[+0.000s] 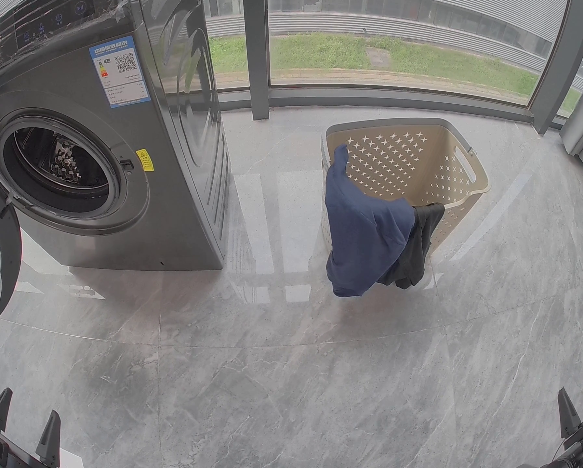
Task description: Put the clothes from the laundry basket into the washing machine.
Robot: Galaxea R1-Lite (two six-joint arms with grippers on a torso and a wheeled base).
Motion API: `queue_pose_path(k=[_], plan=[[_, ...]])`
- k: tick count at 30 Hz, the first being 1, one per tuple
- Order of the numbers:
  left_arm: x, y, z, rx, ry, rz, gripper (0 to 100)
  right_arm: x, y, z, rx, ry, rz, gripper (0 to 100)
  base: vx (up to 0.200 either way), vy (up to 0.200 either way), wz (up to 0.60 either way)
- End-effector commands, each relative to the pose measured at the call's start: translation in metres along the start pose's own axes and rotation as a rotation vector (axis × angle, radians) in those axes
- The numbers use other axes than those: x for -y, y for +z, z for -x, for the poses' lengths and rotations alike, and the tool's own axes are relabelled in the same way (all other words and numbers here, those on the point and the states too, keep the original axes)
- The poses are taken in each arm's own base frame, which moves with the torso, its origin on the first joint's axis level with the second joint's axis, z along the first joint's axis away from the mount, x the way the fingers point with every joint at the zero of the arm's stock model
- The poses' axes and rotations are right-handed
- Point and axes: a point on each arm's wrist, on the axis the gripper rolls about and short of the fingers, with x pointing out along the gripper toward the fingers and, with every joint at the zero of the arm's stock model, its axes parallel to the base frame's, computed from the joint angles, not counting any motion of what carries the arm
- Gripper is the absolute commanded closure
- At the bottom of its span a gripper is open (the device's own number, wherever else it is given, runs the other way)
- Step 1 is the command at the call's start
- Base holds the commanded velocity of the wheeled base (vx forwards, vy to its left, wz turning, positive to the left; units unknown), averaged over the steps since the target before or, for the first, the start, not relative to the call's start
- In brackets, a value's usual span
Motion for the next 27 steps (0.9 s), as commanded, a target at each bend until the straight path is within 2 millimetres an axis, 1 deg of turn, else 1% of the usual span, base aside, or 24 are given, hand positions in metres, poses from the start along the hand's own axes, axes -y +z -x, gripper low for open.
queue_pose_path(k=[1,10,27], plan=[[-0.0002,-0.0045,-0.0007,-0.008,0.001,0.001,0,0.0000,-0.0047,-0.0005,-0.008,0.000,0.000,0,0.000,0.000,0.00],[-0.0002,-0.0051,-0.0008,-0.011,0.001,0.003,0,0.0000,-0.0047,-0.0005,-0.008,0.000,0.000,0,0.000,0.000,0.00],[-0.0002,-0.0051,-0.0006,-0.009,0.007,-0.031,0,0.0000,-0.0047,-0.0005,-0.008,0.000,0.002,0,0.000,-0.200,0.00]])
